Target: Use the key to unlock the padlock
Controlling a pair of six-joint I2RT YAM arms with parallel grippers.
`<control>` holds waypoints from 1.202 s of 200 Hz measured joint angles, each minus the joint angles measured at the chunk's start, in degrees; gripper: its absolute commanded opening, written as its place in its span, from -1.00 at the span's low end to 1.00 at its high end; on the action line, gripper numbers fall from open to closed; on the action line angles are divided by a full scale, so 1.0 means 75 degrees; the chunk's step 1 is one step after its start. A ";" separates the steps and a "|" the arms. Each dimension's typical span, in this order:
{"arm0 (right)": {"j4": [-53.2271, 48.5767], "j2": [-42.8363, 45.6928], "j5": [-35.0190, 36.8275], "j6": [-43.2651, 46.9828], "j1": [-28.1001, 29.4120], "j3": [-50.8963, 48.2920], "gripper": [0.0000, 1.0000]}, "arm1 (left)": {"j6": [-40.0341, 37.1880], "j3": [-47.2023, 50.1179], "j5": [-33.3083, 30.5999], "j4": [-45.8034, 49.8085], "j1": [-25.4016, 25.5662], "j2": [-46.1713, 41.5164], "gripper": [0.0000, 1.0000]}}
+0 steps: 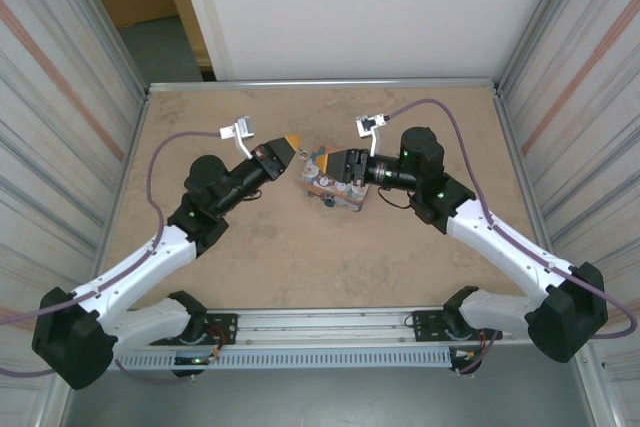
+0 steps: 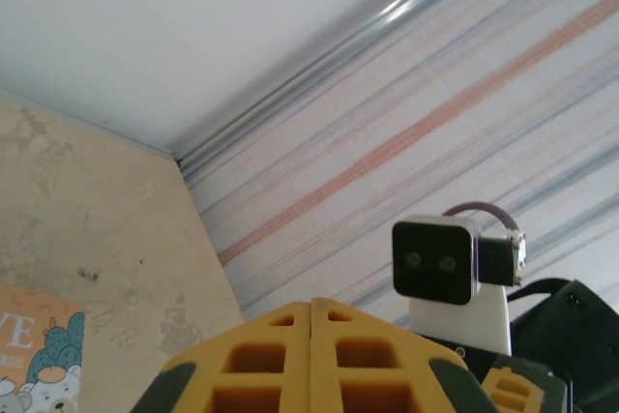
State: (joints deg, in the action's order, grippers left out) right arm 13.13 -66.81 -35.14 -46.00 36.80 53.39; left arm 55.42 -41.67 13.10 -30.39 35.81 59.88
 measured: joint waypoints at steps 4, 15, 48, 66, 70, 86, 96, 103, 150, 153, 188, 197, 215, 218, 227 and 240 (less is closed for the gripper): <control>0.0044 -0.0003 -0.0020 -0.0006 0.0000 0.0003 0.02 | -0.0038 -0.0012 0.0035 -0.0015 0.0026 0.0003 -1.00; 0.0152 -0.0017 -0.0096 -0.0015 0.0041 0.0009 0.01 | -0.0122 -0.0038 0.0082 -0.0050 0.0082 0.0035 -1.00; 0.0318 -0.0114 -0.0119 -0.0023 0.0064 0.0029 -0.02 | -0.0221 -0.0044 0.0137 -0.0189 0.0128 0.0122 -1.00; 0.0382 -0.0192 -0.0119 -0.0047 0.0085 0.0035 -0.05 | -0.0221 -0.0044 0.0137 -0.0230 0.0128 0.0152 -1.00; 0.0391 -0.0213 -0.0119 -0.0055 0.0090 0.0038 -0.05 | -0.0221 -0.0044 0.0140 -0.0242 0.0128 0.0154 -1.00; 0.0434 -0.0283 -0.0119 -0.0073 0.0117 0.0038 -0.09 | -0.0221 -0.0044 0.0143 -0.0312 0.0131 0.0163 -1.00; 0.0458 -0.0326 -0.0119 -0.0105 0.0143 0.0041 -0.11 | -0.0221 -0.0044 0.0149 -0.0356 0.0137 0.0163 -1.00; 0.0481 -0.0358 -0.0119 -0.0146 0.0149 0.0041 -0.13 | -0.0219 -0.0044 0.0149 -0.0370 0.0143 0.0163 -1.00; 0.0589 -0.0577 -0.0119 -0.0219 0.0195 0.0189 -0.29 | -0.0219 -0.0044 0.0201 -0.0388 0.0143 0.0163 -1.00; 0.0597 -0.0577 -0.0125 -0.0213 0.0198 0.0198 -0.31 | -0.0221 -0.0044 0.0201 -0.0388 0.0143 0.0163 -1.00; 0.0670 -0.0606 -0.0125 -0.0256 0.0242 0.0303 -0.46 | -0.0221 -0.0044 0.0201 -0.0388 0.0143 0.0163 -1.00; 0.0679 -0.0615 -0.0125 -0.0268 0.0242 0.0312 -0.51 | -0.0221 -0.0044 0.0198 -0.0388 0.0143 0.0163 -1.00; 0.0688 -0.0662 -0.0125 -0.0271 0.0242 0.0312 -0.56 | -0.0221 -0.0044 0.0198 -0.0388 0.0143 0.0163 -1.00; 0.0688 -0.0667 -0.0125 -0.0271 0.0242 0.0312 -0.57 | -0.0221 -0.0044 0.0198 -0.0388 0.0143 0.0163 -1.00; 0.0688 -0.0691 -0.0125 -0.0268 0.0242 0.0312 -0.59 | -0.0221 -0.0044 0.0198 -0.0388 0.0143 0.0163 -1.00; 0.0676 -0.0699 -0.0125 -0.0271 0.0242 0.0312 -0.62 | -0.0221 -0.0044 0.0198 -0.0388 0.0143 0.0163 -1.00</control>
State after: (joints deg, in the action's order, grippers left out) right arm 18.20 -72.05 -36.07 -48.03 38.61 55.72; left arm 53.76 -42.00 14.59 -33.30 36.88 61.10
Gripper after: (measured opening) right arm 0.203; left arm 0.048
